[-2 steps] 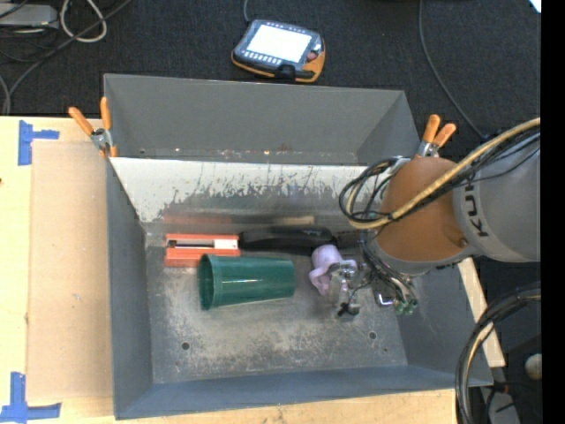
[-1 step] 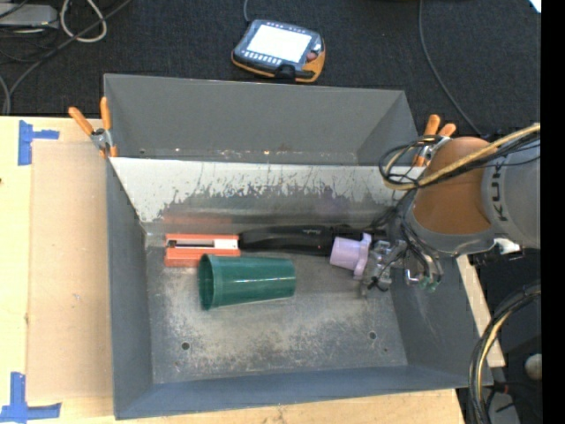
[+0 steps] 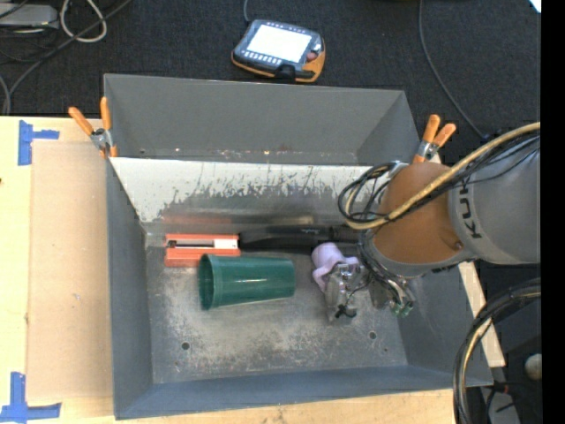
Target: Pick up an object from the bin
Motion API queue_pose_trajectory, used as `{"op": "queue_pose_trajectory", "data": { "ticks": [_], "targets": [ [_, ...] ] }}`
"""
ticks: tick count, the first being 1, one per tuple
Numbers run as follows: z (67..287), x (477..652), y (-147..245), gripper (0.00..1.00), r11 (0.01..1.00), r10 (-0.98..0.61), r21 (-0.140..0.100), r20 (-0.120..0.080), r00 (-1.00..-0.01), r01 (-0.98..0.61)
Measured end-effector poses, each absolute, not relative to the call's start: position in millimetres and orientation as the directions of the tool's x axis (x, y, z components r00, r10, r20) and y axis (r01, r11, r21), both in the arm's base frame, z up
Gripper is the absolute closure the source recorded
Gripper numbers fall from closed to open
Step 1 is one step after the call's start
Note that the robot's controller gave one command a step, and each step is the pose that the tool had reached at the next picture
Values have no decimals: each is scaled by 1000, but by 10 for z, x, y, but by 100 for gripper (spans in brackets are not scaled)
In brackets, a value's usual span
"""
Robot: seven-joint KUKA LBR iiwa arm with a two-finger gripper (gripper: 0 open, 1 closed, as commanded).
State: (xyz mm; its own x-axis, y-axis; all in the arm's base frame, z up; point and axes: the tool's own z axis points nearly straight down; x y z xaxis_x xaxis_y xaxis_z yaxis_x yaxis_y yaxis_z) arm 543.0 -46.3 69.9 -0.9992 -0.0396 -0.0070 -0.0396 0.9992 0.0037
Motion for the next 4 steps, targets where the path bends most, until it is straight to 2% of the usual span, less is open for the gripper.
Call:
{"op": "queue_pose_trajectory", "data": {
  "ticks": [1,2,3,4],
  "targets": [
    [701,5667,-1135,100,990,144,-5,-5,-990,144],
    [699,5441,-537,100,999,-34,7,-6,-999,-34],
    [703,5568,-1156,100,995,100,-7,-9,-995,100],
    [743,5533,-973,100,999,49,-1,-5,-999,49]
  ]
}}
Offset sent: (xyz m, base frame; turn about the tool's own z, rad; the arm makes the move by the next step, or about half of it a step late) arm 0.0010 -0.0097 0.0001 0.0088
